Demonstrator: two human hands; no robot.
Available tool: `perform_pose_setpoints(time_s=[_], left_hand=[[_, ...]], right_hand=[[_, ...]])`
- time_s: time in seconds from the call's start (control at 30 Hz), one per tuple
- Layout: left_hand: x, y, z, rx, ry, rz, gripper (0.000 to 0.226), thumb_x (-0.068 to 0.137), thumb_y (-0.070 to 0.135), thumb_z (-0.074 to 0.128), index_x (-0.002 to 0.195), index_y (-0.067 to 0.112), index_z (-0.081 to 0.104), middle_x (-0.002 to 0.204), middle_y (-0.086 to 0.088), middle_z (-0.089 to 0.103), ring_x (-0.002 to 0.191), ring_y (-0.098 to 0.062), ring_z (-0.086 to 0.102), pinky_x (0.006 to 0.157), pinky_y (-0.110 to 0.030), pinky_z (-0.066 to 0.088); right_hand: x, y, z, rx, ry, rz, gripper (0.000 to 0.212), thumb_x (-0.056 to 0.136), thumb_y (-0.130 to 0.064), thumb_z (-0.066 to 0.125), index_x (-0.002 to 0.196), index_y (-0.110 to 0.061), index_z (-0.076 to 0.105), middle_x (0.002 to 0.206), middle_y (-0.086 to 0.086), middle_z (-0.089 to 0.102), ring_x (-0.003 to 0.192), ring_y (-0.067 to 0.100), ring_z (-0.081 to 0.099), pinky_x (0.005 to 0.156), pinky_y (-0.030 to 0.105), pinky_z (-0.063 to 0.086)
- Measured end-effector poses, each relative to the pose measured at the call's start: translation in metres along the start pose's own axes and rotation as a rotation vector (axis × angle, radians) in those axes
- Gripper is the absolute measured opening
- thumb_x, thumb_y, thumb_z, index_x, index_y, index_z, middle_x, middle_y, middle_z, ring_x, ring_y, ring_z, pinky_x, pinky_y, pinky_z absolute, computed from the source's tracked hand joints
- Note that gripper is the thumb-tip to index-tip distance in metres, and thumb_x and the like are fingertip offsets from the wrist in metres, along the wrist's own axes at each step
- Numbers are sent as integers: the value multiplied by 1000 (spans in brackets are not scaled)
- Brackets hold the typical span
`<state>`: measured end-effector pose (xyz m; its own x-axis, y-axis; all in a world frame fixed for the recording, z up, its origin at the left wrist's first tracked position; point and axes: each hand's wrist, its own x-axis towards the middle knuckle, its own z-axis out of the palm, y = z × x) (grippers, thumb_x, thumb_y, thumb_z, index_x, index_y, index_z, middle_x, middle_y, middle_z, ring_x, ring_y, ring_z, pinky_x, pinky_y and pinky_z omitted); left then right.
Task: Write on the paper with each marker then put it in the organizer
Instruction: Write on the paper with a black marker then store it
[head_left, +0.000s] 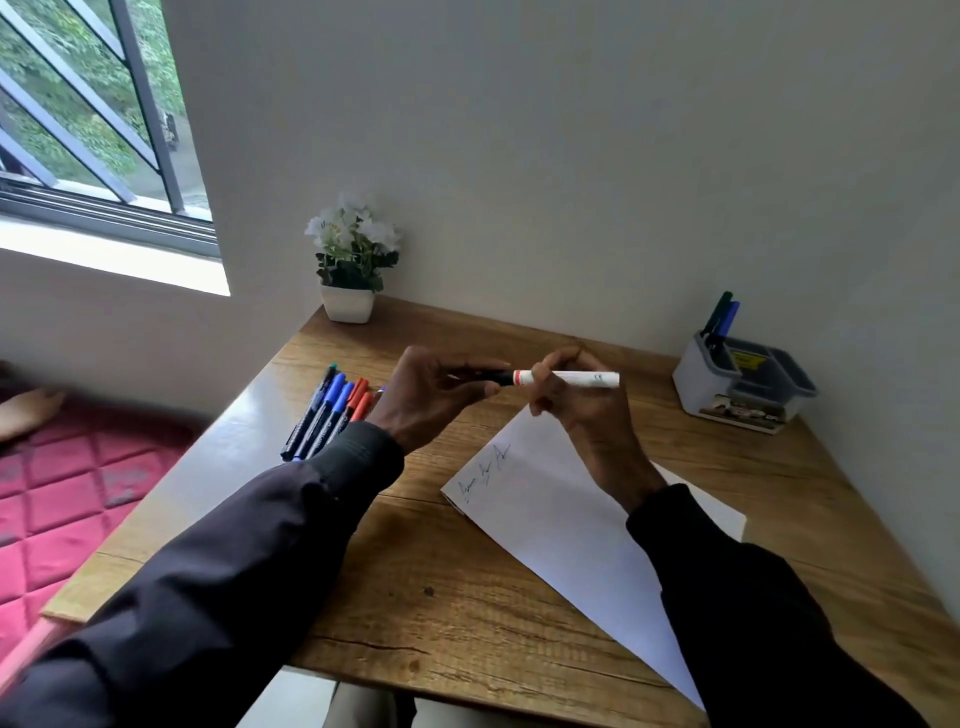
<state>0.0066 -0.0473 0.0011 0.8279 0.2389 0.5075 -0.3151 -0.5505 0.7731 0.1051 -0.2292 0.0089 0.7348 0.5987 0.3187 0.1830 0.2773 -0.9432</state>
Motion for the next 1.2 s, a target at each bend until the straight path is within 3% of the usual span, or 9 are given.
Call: perform_pose_setpoints(time_s=[0.13,0.3,0.4,0.6,0.67,0.73,0.8,1.03,1.2], left_hand=[[-1,6,6,68,-19,117,28,88,8,72,114,17,72,108,17,70,101,3,68,84,-12,53],[-3,9,8,233,-2,272,22,89,18,69,110,13,75,97,-1,70,85,-12,66,70,-22,54],[0,11,7,292,-12,300,15,91,13,68,103,8,76,90,1,66,78,-12,61,64,-24,51],[3,25,1,238,-94,161,19,91,11,71,102,26,74,77,25,61,75,-4,62,64,-14,47],[5,29,-1,197,-118,104,17,91,16,71,102,29,74,76,22,66,74,-4,65,64,-13,49],[7,30,-3,176,-131,46,8,92,23,71,94,21,79,73,6,72,69,-13,68,64,-31,56],[9,33,-6,157,-136,7,18,92,25,70,81,12,78,70,-8,72,65,-30,66,62,-48,55],[9,39,-7,-55,-227,-189,20,94,14,68,84,1,78,66,-8,70,62,-12,62,63,-28,52],[5,43,-2,131,-176,-89,17,92,20,69,79,27,77,66,5,71,64,-15,67,64,-39,58]], right_hand=[[-3,-4,8,25,-17,128,17,90,-26,72,85,-12,65,77,14,64,61,23,57,51,28,44],[-3,-10,7,30,16,163,22,99,-16,64,78,-8,64,70,19,64,52,20,56,46,25,42],[-2,-13,5,40,-15,203,25,100,-14,63,76,-9,65,66,15,65,50,16,55,44,21,40],[0,-23,-3,4,-112,205,26,99,-9,62,73,-7,63,64,14,64,49,15,54,43,21,40],[1,-27,-4,11,-130,196,29,99,-7,61,70,-8,61,62,15,63,47,15,52,42,20,38],[3,-30,-4,21,-140,175,32,98,-7,60,67,-11,61,61,15,61,45,15,51,41,20,37],[5,-33,-6,23,-160,156,33,97,-9,61,64,-14,63,60,15,61,45,15,51,40,20,37],[2,-30,-11,33,-180,156,32,93,-15,63,62,-18,61,59,14,59,45,15,50,41,20,37],[5,-21,-9,109,-71,229,35,94,-5,62,60,-15,64,55,7,56,43,12,45,40,19,29]])
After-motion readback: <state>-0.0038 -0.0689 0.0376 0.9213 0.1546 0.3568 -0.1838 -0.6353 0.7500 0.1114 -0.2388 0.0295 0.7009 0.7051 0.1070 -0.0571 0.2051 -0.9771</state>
